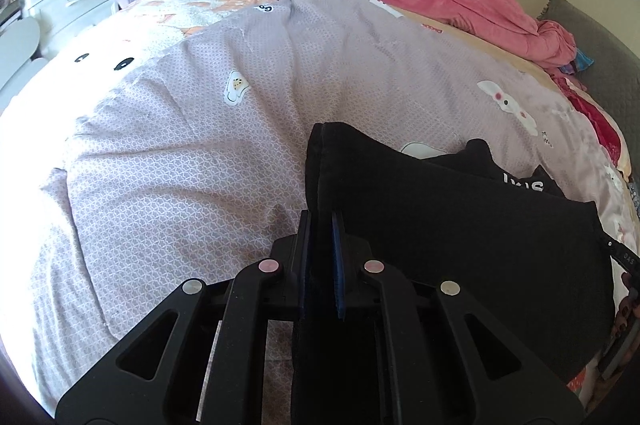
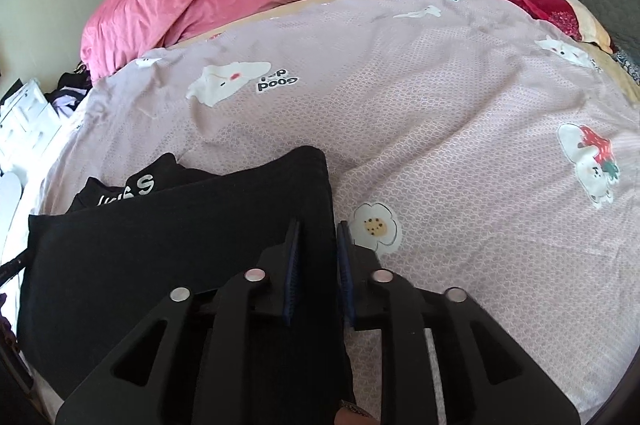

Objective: Fold small clothes

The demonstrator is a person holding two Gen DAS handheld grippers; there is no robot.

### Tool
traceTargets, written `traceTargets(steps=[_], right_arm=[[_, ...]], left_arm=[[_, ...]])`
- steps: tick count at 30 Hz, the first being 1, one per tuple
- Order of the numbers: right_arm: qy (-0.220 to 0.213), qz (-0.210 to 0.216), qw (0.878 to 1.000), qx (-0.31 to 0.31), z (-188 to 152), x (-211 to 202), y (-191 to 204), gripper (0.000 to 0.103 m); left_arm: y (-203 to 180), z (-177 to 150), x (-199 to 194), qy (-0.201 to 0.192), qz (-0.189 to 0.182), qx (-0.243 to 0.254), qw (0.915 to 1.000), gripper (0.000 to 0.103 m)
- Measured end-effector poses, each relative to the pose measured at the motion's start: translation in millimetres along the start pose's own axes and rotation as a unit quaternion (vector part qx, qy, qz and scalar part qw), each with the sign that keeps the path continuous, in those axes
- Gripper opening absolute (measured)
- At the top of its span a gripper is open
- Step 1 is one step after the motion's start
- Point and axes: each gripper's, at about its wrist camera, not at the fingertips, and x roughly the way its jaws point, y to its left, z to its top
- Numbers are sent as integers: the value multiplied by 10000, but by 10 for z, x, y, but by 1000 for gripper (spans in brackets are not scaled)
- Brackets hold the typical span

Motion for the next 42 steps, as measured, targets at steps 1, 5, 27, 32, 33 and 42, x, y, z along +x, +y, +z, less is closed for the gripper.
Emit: traceTargets(steps=[1,5,27,32,33,42], right_arm=[[5,-10,10000,5,-8,-7,-5,21],[33,-39,10000,59,-60,-78,-28,26],[-212,185,9980,-570,-510,-781,203,46],[-151,413,9959,-789,-619,-876,373,46],[-138,443,9955,-827,-637,-886,405,46],[107,624,9926,-1034,-813,-880,630,50]], left_arm=[[-4,-4,4,17,3,1,10000,6],[13,-36,-14,49,16,-53,10000,11],[-20,-305,-633,-190,-111,-165,9996,41],[-216,-450,-716,-59,-265,131,9995,45],[-257,-487,-718,-12,-296,191,9994,46],[-385,-674,-644,369,-261,477,9978,46]])
